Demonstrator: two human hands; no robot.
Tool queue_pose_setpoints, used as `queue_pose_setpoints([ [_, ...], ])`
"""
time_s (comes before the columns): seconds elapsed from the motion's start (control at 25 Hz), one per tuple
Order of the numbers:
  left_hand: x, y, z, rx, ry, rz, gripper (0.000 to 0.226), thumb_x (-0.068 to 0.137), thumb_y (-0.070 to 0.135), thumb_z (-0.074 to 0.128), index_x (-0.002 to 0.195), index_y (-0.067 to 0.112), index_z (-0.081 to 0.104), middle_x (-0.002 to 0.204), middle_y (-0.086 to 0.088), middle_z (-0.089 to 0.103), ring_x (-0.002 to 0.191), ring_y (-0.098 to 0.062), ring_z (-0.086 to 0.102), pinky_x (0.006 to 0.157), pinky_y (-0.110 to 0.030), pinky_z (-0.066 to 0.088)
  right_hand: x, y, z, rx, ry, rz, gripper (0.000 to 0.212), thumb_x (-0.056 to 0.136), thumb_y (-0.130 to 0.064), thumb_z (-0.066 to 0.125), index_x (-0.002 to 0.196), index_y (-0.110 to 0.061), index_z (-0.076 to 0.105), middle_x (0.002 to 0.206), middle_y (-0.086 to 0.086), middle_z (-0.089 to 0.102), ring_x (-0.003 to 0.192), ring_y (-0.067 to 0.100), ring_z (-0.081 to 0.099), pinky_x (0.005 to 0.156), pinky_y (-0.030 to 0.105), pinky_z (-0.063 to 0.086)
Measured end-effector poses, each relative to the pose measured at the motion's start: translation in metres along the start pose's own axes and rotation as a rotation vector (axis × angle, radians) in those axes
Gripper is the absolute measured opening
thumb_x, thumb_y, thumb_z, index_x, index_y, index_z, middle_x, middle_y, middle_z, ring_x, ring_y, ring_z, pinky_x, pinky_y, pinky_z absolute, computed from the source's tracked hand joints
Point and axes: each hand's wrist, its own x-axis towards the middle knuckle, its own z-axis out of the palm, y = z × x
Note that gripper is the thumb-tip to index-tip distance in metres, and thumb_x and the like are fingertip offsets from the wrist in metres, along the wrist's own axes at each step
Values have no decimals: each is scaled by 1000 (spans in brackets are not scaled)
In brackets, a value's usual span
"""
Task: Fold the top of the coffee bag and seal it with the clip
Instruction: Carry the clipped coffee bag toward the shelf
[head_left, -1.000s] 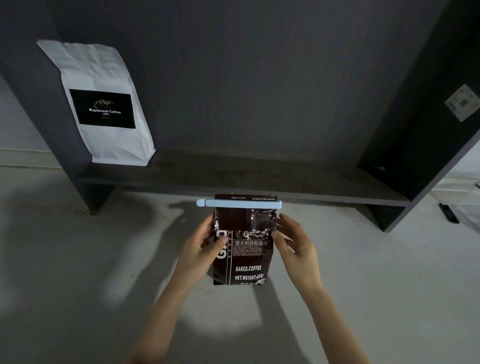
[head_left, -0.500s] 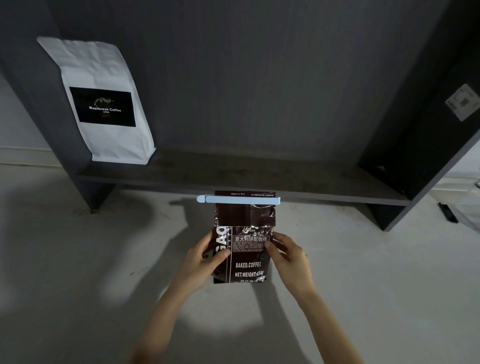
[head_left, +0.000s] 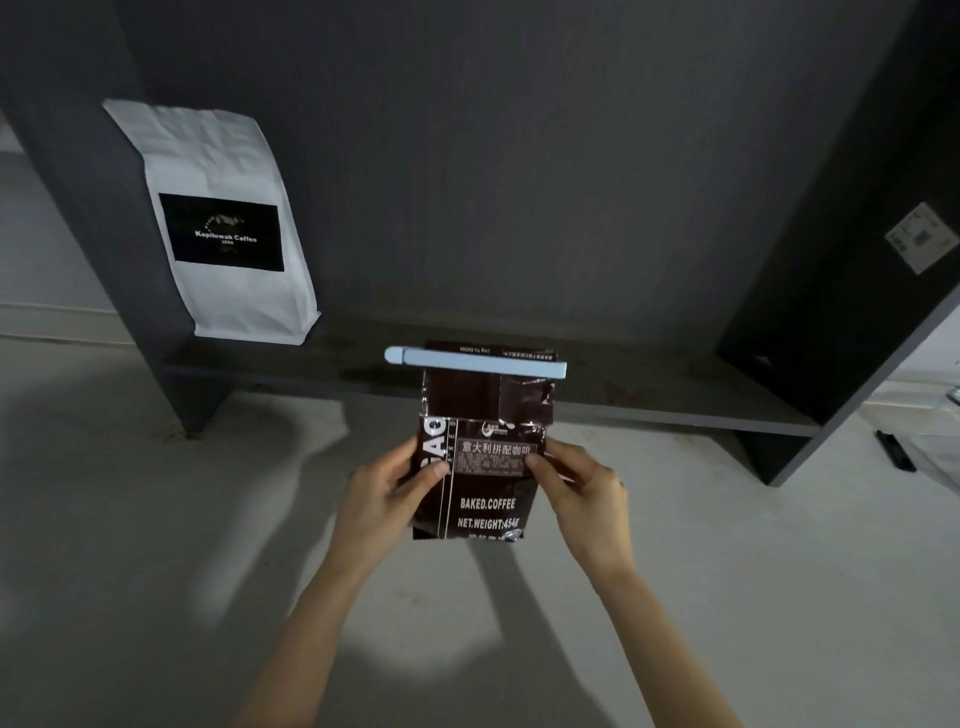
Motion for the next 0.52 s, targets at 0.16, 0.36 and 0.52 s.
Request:
queue_pose_setpoints([
  [0.16,21,19,-22,46,79,16,30,83,24,57,113,27,58,99,12,69,97,-8,64,90,-42,51,27,-30,9,-15,-37,-94,18,79,-11,65,95,-18,69,81,-16,62,72,-19,57,62,-3,40],
  [0.36,52,42,-55,208,192,174,30,85,27,57,115,24,57,92,8,70,84,1,63,81,-37,54,69,-62,31,-73,-100,-200,19,80,-15,64,98,-18,68,83,-8,62,70,-16,56,64,-4,38],
  [0.52,85,47,-75,150,248,176,34,85,20,55,119,15,54,101,0,69,87,-5,65,80,-23,53,103,-81,52,-106,-105,-257,19,80,-17,64,99,-16,68,85,-5,62,69,-18,55,62,-5,36],
])
